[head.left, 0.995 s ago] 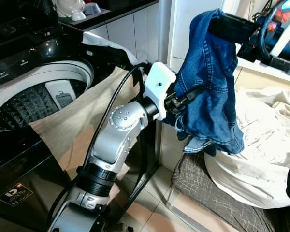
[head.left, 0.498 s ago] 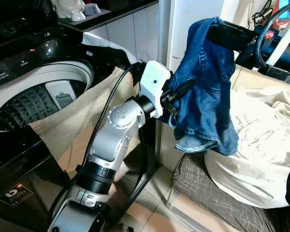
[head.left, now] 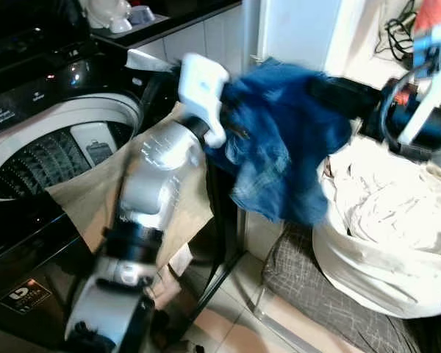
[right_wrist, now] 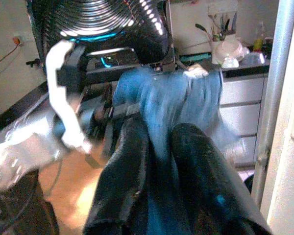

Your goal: Clothes washing

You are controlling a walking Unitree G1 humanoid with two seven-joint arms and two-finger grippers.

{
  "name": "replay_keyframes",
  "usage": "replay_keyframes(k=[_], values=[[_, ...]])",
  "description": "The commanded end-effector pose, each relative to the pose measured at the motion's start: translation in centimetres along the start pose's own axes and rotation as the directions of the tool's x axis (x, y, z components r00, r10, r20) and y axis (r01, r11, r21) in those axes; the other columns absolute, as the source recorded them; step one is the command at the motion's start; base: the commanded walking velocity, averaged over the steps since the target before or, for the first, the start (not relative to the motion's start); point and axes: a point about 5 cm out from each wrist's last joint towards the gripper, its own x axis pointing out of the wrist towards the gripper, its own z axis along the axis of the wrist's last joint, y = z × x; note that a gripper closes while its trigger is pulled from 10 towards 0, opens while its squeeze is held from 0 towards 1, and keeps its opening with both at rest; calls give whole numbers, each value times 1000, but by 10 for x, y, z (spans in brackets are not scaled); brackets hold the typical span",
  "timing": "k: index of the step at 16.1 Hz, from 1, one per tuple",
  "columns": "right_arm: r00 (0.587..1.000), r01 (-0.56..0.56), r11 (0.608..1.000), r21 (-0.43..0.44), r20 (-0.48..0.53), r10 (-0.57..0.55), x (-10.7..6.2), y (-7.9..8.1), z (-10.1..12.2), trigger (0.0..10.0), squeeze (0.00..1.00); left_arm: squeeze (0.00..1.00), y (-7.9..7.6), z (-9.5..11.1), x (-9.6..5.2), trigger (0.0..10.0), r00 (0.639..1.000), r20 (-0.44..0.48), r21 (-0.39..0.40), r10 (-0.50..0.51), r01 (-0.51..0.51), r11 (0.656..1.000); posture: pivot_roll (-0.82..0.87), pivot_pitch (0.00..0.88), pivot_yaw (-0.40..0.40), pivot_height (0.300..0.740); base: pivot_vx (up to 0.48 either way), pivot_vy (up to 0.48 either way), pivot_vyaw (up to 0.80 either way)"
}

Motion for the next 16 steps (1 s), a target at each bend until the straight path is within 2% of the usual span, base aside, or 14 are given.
replay_keyframes(k=[1, 2, 3, 5, 6, 7, 8, 9, 10, 11, 12, 14, 15, 16], values=[[1000, -10, 1000, -19, 4, 10, -2, 5, 4, 10000, 1000, 0, 11, 8, 0, 0, 998, 35, 18, 55, -56, 998, -82, 0, 107, 740, 0, 0, 0], [1000, -1, 1000, -14, -15, 1, -7, 8, -3, 10000, 1000, 0, 28, 16, 4, 0, 991, 45, 46, 126, -128, 991, -83, 0, 113, 740, 0, 0, 0], [998, 33, 999, 6, -50, -32, -19, 14, -18, 10000, 1000, 0, 66, 46, 14, 0, 967, 102, 99, 234, -244, 965, -88, 0, 129, 740, 0, 0, 0], [995, 69, 998, 2, -65, -69, -23, 14, -23, 10000, 1000, 0, 78, 58, 16, 0, 956, 125, 137, 265, -281, 950, -92, 0, 137, 740, 0, 0, 0], [992, 99, 995, -12, -76, -99, -26, 13, -25, 10000, 800, 0, 85, 66, 16, 0, 945, 142, 162, 293, -314, 935, -97, 0, 144, 740, 0, 0, 0], [990, 118, 993, -18, -79, -119, -28, 13, -27, 10000, 0, 0, 92, 73, 15, 0, 934, 161, 184, 319, -346, 920, -98, 0, 146, 740, 0, 0, 0], [987, 138, 990, -26, -76, -140, -29, 13, -28, 10000, 0, 0, 101, 82, 14, 0, 913, 180, 212, 365, -399, 892, -98, 0, 148, 740, 0, 0, 0], [986, 150, 988, -36, -66, -152, -32, 15, -30, 10000, 0, 0, 129, 102, 4, 0, 823, 243, 413, 514, -567, 713, -99, 0, 150, 740, 0, 0, 0], [986, 153, 987, -41, -61, -155, -32, 18, -31, 10000, 0, 0, 150, 120, -7, 0, 716, 349, 581, 605, -672, 460, -96, 0, 149, 740, 0, 0, 0], [986, 153, 987, -42, -59, -156, -32, 19, -31, 10000, 0, 0, 158, 129, -13, 0, 672, 403, 651, 621, -688, 322, -95, 0, 147, 740, 0, 0, 0], [987, 153, 987, -45, -51, -155, -29, 20, -31, 10000, 0, 0, 169, 142, -24, 0, 585, 500, 674, 638, -726, 138, -93, 0, 144, 740, 0, 0, 0], [987, 156, 987, -34, -28, -157, -24, 21, -30, 10000, 0, 0, 176, 142, -28, 0, 566, 504, 697, 653, -713, 80, -90, 0, 142, 740, 0, 0, 0], [996, 83, 997, -3, -14, -83, -10, 32, -32, 10000, 0, 0, 189, 113, -37, 0, 566, 407, 801, 717, -598, 17, -94, 0, 144, 740, 0, 0, 0], [998, 54, 999, -2, -16, -54, -7, 37, -33, 10000, 0, 0, 193, 104, -41, 0, 554, 381, 816, 740, -578, 13, -94, 0, 144, 740, 0, 0, 0]])
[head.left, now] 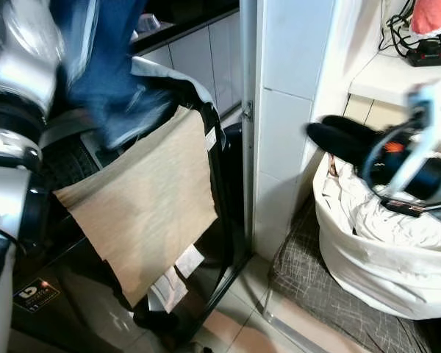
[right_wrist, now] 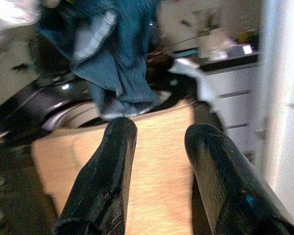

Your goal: Clothes washing

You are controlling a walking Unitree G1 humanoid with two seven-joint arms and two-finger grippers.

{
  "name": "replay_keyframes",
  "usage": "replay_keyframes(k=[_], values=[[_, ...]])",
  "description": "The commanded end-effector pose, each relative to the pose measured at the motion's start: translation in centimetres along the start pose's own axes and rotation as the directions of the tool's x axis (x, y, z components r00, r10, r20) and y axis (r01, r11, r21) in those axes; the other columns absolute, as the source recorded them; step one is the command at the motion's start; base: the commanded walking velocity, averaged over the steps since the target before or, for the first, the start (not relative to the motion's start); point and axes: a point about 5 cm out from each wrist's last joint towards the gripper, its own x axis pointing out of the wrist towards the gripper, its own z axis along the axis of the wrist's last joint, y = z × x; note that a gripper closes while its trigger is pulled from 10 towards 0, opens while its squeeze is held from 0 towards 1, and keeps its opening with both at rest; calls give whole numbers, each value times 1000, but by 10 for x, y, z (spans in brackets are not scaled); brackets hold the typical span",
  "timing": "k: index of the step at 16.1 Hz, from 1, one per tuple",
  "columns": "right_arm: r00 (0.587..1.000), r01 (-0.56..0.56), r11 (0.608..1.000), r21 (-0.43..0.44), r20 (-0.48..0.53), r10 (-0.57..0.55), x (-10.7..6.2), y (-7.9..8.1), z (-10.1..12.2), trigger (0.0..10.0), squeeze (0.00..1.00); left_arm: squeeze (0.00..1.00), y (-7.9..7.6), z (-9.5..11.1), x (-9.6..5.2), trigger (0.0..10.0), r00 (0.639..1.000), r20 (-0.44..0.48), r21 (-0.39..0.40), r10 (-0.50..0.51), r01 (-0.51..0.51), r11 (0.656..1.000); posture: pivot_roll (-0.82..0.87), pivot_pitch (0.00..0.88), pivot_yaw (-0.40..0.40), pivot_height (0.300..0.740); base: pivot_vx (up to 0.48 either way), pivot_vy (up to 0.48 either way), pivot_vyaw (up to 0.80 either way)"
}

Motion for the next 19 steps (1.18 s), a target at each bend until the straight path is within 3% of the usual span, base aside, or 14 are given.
replay_keyframes(k=[1, 2, 3, 5, 6, 7, 8, 9, 13, 16, 18, 19], values=[[997, -77, 997, -28, -18, 77, 5, 15, -1, 10000, 0, 0, -11, -23, -8, 0, 993, -104, 36, -59, 63, 997, -92, 0, 140, 740, 0, 0, 0], [996, -89, 996, -30, -25, 89, 8, 18, -3, 10000, 0, 0, -28, -35, -18, 0, 980, -156, 24, -126, 131, 991, -90, 0, 136, 740, 0, 0, 0], [997, -75, 997, -15, -16, 75, 14, 17, -5, 10000, 0, 0, -60, -50, -41, 0, 922, -237, -69, -305, 298, 952, -91, 0, 130, 740, 0, 0, 0], [997, -72, 997, -10, -16, 72, 19, 19, -6, 10000, 0, 0, -78, -61, -58, 10000, 863, -311, -232, -398, 337, 913, -96, 0, 130, 740, 0, 0, 0], [997, -80, 997, -6, -17, 80, 25, 25, -8, 10000, 0, 0, -95, -79, -79, 10000, 758, -420, -393, -498, 343, 853, -103, 0, 132, 740, 0, 0, 0], [996, -93, 996, -6, -18, 93, 28, 30, -9, 10000, 0, 1000, -102, -91, -92, 10000, 684, -489, -466, -541, 319, 825, -109, 0, 134, 740, 0, 0, 0], [995, -100, 995, -6, -18, 99, 29, 32, -9, 10000, 0, 1000, -103, -94, -96, 10000, 662, -515, -502, -545, 283, 818, -109, 0, 134, 740, 0, 0, 0], [994, -107, 994, -4, -15, 107, 30, 34, -9, 10000, 0, 1000, -106, -98, -102, 10000, 616, -535, -568, -578, 243, 786, -110, 0, 131, 740, 0, 0, 0], [995, -96, 995, 3, -24, 96, 30, 32, -9, 10000, 0, 1000, -105, -98, -101, 10000, 574, -511, -648, -640, 233, 725, -100, 0, 119, 740, 0, 0, 0], [995, -93, 996, 6, -29, 93, 32, 31, -9, 10000, 0, 1000, -104, -97, -99, 10000, 570, -506, -690, -647, 181, 700, -98, 0, 118, 740, 0, 0, 0], [996, -90, 996, 4, -29, 90, 33, 30, -8, 10000, 0, 1000, -102, -95, -95, 10000, 583, -493, -703, -646, 170, 690, -93, 0, 117, 740, 0, 0, 0], [997, -82, 997, 3, -16, 82, 33, 28, -6, 10000, 0, 1000, -98, -94, -90, 10000, 612, -490, -691, -621, 162, 705, -91, 0, 116, 740, 0, 0, 0]])
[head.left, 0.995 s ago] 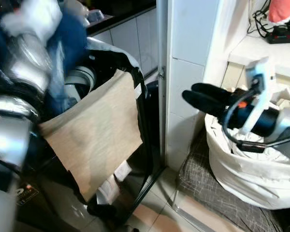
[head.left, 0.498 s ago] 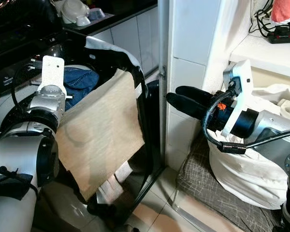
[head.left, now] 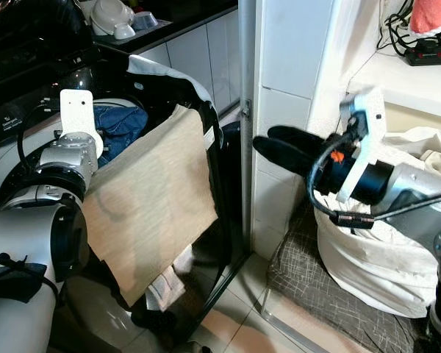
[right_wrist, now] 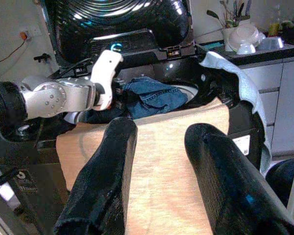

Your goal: Clothes washing

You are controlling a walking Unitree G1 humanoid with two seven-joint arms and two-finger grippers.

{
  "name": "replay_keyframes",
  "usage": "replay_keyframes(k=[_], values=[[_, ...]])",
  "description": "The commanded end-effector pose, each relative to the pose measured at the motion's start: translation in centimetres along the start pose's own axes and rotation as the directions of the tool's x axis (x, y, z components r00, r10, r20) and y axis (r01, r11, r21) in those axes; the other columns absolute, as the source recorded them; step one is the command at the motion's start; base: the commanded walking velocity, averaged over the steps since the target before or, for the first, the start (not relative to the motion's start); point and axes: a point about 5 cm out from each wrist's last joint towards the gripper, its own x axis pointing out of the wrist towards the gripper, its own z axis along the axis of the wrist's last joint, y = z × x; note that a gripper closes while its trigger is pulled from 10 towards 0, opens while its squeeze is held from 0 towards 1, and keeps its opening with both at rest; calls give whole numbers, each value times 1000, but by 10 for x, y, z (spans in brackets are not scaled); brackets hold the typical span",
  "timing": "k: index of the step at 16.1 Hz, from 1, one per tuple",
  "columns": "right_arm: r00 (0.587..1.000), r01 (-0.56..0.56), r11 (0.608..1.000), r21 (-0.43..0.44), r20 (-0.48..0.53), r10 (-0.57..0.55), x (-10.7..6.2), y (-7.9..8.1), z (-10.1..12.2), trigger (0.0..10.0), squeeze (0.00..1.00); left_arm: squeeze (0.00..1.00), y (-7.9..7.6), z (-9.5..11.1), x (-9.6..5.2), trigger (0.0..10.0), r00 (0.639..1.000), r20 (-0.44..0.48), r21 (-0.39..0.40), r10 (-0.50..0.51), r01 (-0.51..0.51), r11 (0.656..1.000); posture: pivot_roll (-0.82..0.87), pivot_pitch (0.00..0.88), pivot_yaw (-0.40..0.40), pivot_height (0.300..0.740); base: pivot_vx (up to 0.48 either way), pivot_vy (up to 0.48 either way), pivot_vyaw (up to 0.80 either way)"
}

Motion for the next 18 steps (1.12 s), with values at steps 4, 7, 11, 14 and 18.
replay_keyframes(k=[4, 7, 11, 14, 18], values=[[1000, 12, 1000, -4, 2, -12, 3, -2, 1, 10000, 0, 1000, 15, 32, -3, 10000, 991, 118, -4, 61, -61, 998, -85, 0, 116, 740, 0, 0, 0], [999, 46, 999, 4, -18, -46, 4, -5, -4, 10000, 0, 0, 8, 23, -2, 10000, 997, 72, 75, 42, -47, 996, -83, 0, 120, 740, 0, 0, 0], [971, 235, 971, -52, -34, -237, -2, -21, -9, 10000, 0, 0, -57, 32, -12, 10000, 927, 262, 20, -270, 274, 961, -89, 0, 129, 740, 0, 0, 0], [791, 604, 787, -122, -23, -611, -15, -54, -27, 10000, 0, 0, -119, 30, -42, 10000, 719, 420, 121, -553, 559, 820, -90, 0, 117, 740, 0, 0, 0], [586, 772, 607, -188, -159, -795, -38, -85, -69, 10000, 0, 0, -155, -10, -86, 10000, 513, 450, 195, -731, 742, 641, -95, 0, 118, 740, 0, 0, 0]])
